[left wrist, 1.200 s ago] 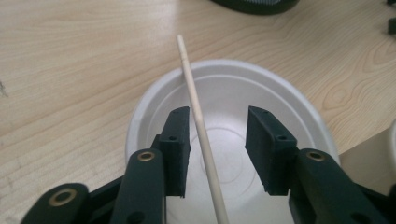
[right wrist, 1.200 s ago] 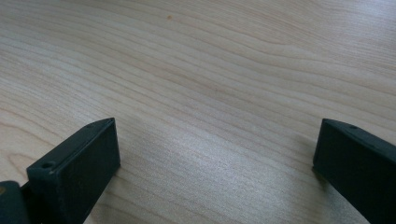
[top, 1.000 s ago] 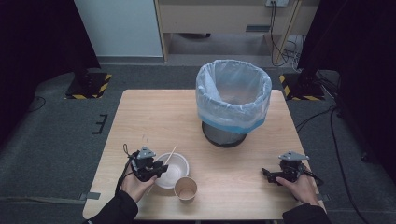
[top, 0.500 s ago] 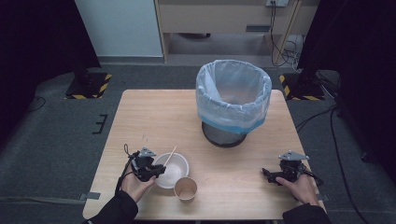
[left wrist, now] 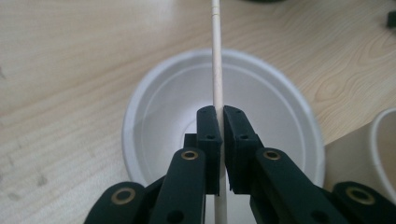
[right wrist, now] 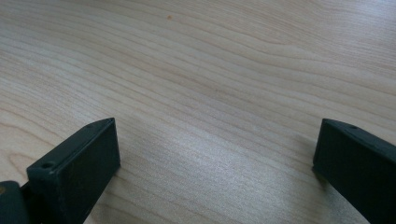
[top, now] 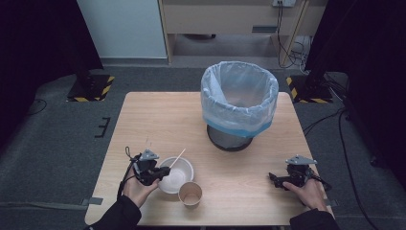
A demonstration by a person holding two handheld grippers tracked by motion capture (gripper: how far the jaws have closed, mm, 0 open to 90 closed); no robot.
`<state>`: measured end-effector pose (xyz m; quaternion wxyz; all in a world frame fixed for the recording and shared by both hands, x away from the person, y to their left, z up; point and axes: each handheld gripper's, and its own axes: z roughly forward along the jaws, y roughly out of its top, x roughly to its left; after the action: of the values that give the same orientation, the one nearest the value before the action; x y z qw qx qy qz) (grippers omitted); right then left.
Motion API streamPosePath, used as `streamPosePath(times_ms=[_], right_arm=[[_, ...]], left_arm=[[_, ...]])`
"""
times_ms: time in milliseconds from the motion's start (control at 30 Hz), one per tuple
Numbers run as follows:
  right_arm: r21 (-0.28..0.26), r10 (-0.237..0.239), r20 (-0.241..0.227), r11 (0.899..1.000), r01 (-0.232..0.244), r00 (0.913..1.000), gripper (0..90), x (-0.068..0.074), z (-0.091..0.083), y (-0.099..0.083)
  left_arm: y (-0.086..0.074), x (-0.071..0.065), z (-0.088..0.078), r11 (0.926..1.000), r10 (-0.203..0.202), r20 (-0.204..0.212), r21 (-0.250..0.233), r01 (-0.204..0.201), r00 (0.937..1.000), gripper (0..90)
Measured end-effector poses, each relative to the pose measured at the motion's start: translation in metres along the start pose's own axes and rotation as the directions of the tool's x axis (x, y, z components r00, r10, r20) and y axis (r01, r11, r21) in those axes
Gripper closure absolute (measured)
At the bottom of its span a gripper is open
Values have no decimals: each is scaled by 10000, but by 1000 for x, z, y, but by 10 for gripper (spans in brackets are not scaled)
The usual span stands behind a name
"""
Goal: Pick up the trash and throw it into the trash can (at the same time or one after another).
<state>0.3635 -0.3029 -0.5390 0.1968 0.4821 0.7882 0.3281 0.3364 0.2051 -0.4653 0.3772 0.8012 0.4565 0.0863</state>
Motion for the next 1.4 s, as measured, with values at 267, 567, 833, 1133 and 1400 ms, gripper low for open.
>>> streamPosePath(times_ms=[267, 567, 833, 1133, 1400], right_arm=[[1, 4, 0, 10000, -4, 10000, 8, 0, 0, 0], [-2, 7, -1, 10000, -7, 10000, 7, 0, 0, 0], [-1, 1, 2, 10000, -1, 10000, 8, 0, 0, 0], [-1, 0, 2, 10000, 0, 10000, 8, 0, 0, 0], [0, 4, 2, 10000, -4, 10000, 8, 0, 0, 0]], left_arm=[[8, -5, -21, 9917, 296, 200, -1257, -268, 9994, 854], [30, -10, -52, 9556, 670, 242, -2892, -572, 9975, 853], [61, -17, -78, 9167, 1035, 188, -3898, -880, 9945, 854], [96, -24, -90, 8780, 1333, 98, -4650, -1135, 9910, 854], [123, -30, -97, 8506, 1443, -18, -5107, -1250, 9895, 854]])
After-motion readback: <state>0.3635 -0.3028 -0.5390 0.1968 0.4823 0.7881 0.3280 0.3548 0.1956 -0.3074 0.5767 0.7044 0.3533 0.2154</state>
